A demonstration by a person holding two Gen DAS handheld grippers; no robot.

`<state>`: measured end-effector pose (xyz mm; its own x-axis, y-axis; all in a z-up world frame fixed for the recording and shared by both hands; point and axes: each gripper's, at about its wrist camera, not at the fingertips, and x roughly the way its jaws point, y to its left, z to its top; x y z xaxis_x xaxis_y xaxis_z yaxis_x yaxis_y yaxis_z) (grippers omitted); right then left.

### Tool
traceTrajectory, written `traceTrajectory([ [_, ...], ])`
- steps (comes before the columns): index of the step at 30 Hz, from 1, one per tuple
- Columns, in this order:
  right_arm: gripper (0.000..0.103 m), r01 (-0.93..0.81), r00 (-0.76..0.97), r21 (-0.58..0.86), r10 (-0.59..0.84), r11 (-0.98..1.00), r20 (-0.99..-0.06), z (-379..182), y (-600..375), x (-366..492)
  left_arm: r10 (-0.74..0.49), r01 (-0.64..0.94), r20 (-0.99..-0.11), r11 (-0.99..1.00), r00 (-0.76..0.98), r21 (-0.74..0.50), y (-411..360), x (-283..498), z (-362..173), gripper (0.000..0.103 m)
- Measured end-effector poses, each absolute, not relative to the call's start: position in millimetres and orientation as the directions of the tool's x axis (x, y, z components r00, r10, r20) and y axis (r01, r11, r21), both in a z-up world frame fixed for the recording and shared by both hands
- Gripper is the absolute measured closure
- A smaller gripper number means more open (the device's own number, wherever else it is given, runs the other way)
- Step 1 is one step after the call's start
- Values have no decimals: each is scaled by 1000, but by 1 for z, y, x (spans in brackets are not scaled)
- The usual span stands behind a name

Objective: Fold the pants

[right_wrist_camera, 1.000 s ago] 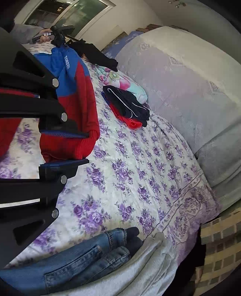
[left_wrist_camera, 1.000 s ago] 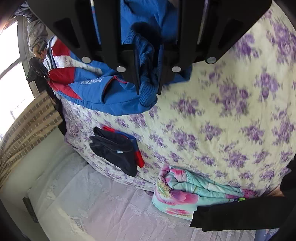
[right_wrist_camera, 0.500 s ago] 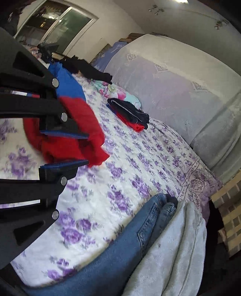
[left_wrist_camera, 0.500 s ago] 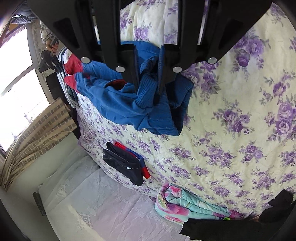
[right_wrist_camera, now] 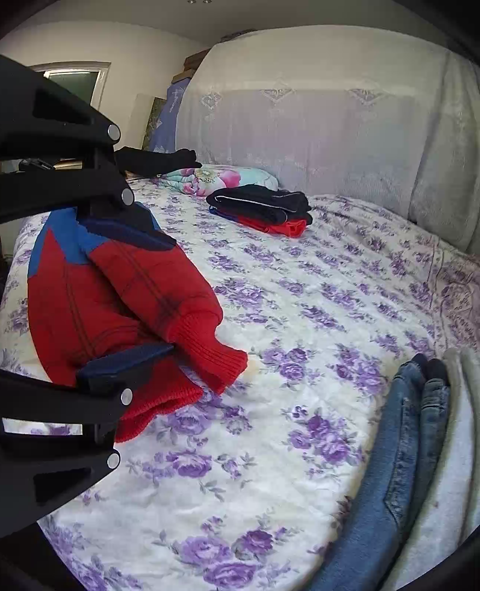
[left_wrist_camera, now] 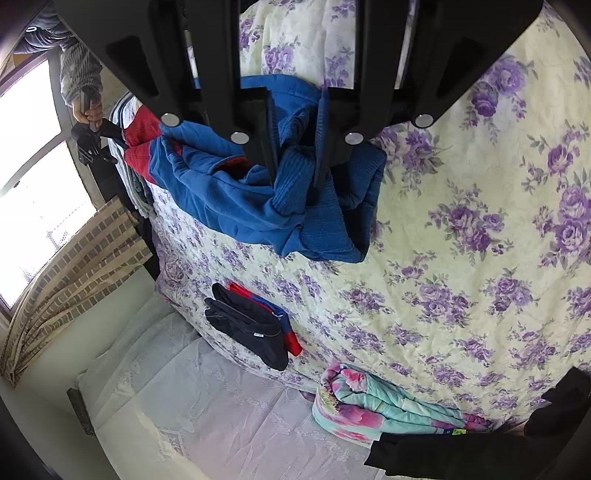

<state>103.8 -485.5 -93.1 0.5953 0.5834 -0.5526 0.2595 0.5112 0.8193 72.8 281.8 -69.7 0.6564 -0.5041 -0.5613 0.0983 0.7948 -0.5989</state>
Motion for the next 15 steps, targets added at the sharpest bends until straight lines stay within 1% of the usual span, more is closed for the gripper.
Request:
traceTrajectory([
  [1, 50, 269, 583, 821, 593, 504, -555, -97, -484, 109, -507, 100, -560, 793, 655, -601, 283, 75, -70, 87],
  [2, 53, 279, 577, 821, 596, 498, -558, -102, -481, 114, -509, 100, -561, 792, 653, -603, 284, 78, -70, 87],
  [3, 60, 280, 586, 818, 585, 503, -561, -104, -480, 117, -509, 100, -562, 792, 652, -602, 285, 80, -70, 87],
  [4, 80, 272, 605, 811, 563, 518, -563, -104, -479, 120, -508, 99, -562, 793, 652, -601, 286, 82, -68, 87],
  [5, 90, 256, 622, 810, 552, 528, -556, -101, -479, 121, -507, 99, -563, 793, 652, -600, 287, 85, -67, 87],
  [7, 91, 198, 660, 813, 539, 547, -523, -86, -476, 120, -505, 96, -563, 794, 655, -600, 289, 90, -61, 87],
  [11, 92, 77, 698, 822, 559, 564, -449, -44, -472, 103, -499, 110, -555, 802, 666, -588, 292, 95, -43, 87],
  [13, 92, 51, 703, 808, 553, 588, -447, -32, -475, 87, -502, 126, -540, 800, 675, -587, 294, 89, -35, 87],
  [15, 92, 60, 702, 783, 531, 619, -474, -36, -483, 66, -515, 154, -530, 800, 673, -580, 295, 78, -36, 87],
])
